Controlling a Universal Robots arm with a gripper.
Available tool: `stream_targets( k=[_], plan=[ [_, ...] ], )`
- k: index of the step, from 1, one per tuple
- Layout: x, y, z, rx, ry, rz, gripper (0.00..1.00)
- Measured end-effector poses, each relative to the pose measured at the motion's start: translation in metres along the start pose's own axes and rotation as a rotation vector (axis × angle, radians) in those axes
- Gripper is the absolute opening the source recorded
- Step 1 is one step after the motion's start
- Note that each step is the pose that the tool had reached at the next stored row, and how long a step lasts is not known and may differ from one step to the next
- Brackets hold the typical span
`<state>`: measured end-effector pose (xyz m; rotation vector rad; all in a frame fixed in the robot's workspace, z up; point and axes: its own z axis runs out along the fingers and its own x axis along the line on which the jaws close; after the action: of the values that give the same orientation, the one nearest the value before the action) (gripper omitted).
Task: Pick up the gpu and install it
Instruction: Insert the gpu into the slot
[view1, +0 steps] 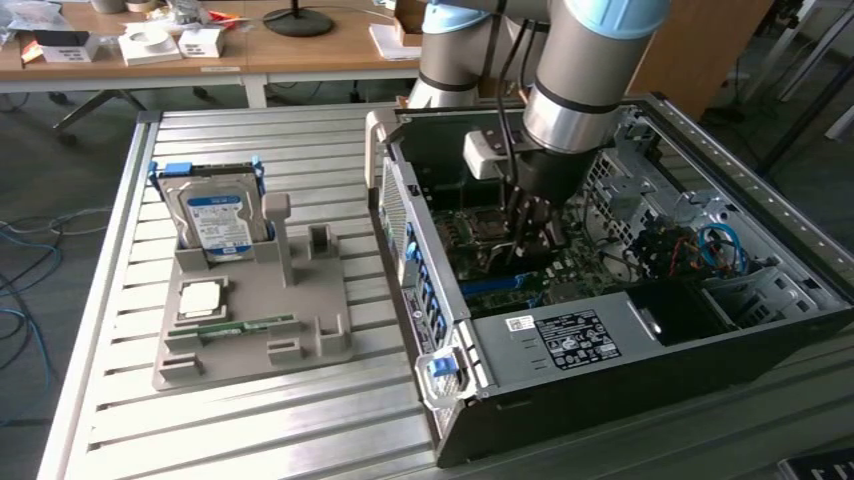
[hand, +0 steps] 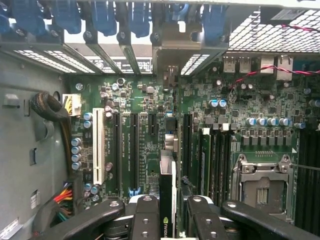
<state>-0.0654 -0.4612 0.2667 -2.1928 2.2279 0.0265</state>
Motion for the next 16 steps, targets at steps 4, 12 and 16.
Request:
stream_targets(
  k=[4, 12, 16],
  plan=[
    [-0.0001, 0.0010, 0.0011, 0.0002, -0.0003, 0.000, 0.26],
    [0.0000, 0.0017, 0.0035, -0.0001, 0.0002, 0.000, 0.26],
    [-0.0007, 0.0047, 0.0038, 0.0001, 0.0000, 0.000, 0.26]
  ],
)
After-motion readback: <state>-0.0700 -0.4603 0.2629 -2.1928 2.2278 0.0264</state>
